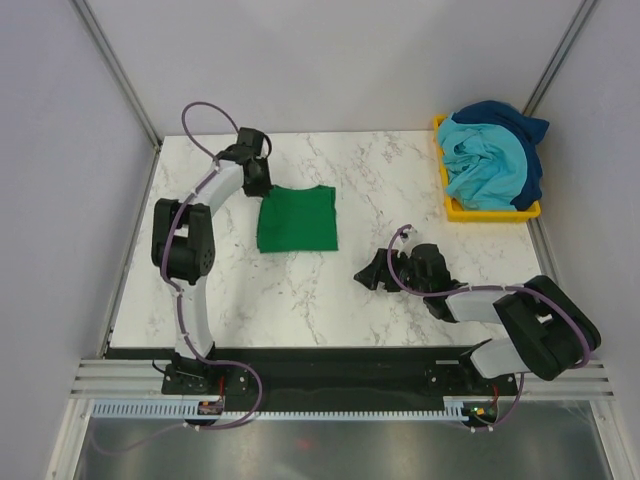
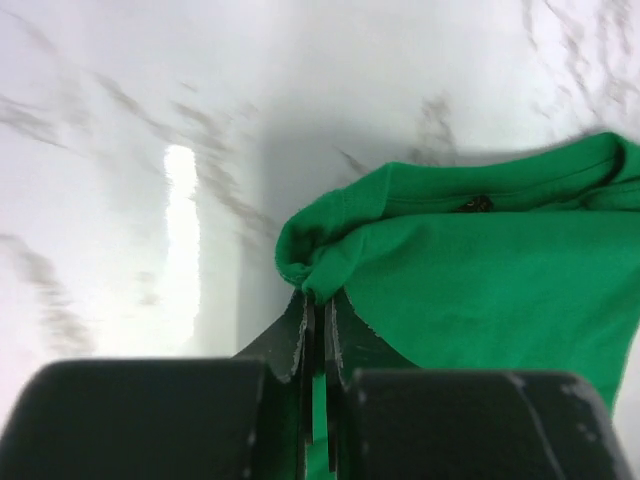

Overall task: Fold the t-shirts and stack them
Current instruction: Neatly place the folded tshirt to the corner

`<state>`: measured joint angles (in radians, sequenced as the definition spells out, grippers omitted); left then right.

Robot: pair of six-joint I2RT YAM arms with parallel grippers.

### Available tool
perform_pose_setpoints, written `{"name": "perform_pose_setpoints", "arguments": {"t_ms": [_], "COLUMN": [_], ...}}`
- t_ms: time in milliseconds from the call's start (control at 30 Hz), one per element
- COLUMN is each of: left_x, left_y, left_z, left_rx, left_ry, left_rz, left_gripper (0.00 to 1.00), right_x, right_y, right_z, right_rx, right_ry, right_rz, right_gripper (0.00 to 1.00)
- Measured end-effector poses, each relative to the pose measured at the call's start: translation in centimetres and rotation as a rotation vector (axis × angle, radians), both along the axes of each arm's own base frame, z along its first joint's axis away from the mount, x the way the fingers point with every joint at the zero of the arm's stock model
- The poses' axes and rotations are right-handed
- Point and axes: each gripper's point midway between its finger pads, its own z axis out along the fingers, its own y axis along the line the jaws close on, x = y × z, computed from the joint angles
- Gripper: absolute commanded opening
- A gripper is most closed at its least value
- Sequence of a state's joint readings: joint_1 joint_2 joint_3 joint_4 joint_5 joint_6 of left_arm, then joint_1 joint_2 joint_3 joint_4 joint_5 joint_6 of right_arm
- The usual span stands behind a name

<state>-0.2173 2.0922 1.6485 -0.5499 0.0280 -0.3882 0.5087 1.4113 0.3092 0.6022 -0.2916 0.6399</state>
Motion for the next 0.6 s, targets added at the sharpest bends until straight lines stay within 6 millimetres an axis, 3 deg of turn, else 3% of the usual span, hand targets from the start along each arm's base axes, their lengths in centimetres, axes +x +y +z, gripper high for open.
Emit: {"name": "perform_pose_setpoints", "arguments": {"t_ms": [200,433,600], "left_x": [2.8,6.0,9.0], "left_y": [8.1,19.4,25.4], "left_z": [2.7,1.6,1.9], "left_rx": [0.383,0.678,0.773], "left_ry": [-0.066,-0.025,-0.094], "left_rz": [0.055,0.141,0.211], "left_gripper": [0.02,0.02,0.02], "right_x": [0.0,0.3,0.6], "right_y": [0.0,0.6,1.2], "right_z": [0.0,0.0,0.0], "right_rx": [0.001,0.013,0.024], "right_ry": [-0.001,-0.002,0.0], "right_rz": [0.002,0.019,0.039], "right_gripper": [0.87,0.87,0.87]}}
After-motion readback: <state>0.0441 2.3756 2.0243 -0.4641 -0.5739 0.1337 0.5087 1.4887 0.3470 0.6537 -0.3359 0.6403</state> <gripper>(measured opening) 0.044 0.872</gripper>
